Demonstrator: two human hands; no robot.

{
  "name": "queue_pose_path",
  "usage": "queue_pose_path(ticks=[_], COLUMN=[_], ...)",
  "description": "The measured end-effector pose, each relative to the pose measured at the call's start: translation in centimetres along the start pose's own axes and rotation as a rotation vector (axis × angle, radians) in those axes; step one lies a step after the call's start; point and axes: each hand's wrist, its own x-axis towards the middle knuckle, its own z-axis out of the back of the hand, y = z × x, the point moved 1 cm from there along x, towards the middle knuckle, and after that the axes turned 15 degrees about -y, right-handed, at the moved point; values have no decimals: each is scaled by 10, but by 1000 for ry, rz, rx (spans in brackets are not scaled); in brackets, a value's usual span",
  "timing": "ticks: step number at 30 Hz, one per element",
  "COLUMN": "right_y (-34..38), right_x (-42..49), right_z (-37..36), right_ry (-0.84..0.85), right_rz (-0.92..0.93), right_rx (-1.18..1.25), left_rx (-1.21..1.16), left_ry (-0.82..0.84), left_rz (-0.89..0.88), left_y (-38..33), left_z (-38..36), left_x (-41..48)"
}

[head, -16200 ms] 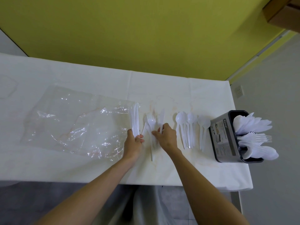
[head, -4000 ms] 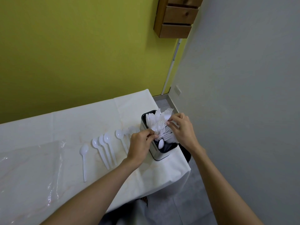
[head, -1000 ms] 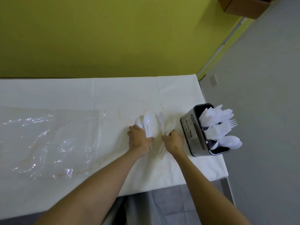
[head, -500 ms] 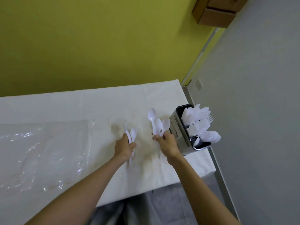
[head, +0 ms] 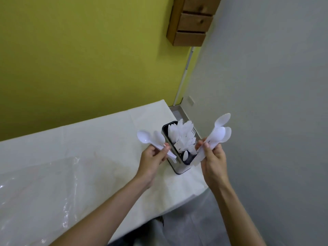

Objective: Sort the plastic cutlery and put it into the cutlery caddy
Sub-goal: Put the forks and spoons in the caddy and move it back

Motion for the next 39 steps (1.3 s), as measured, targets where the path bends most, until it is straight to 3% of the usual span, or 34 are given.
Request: queue_pose_path(ticks=[5, 12, 20, 29, 34, 39], right_y=[-9, -34, -42, -34, -31, -24], right_x=[19, 15, 10, 23, 29, 32], right_z=[9, 2, 13, 34, 28, 35], right_ry=[-302, -509, -358, -127, 43, 68], right_rz=[-23, 9, 47, 359, 432, 410], right_rx=[259, 193, -181, -774, -914, -1022], left_rx=[11, 328, 482, 723, 798, 767], left_ry=[-39, -108, -48, -12, 53, 99], left_rz=[-65, -285, -436, -568, -664, -642], left_y=[13, 29, 32, 49, 50, 53], left_z=[-36, -53, -50, -54, -56, -48], left_x=[-12, -23, -17, -10, -6, -11])
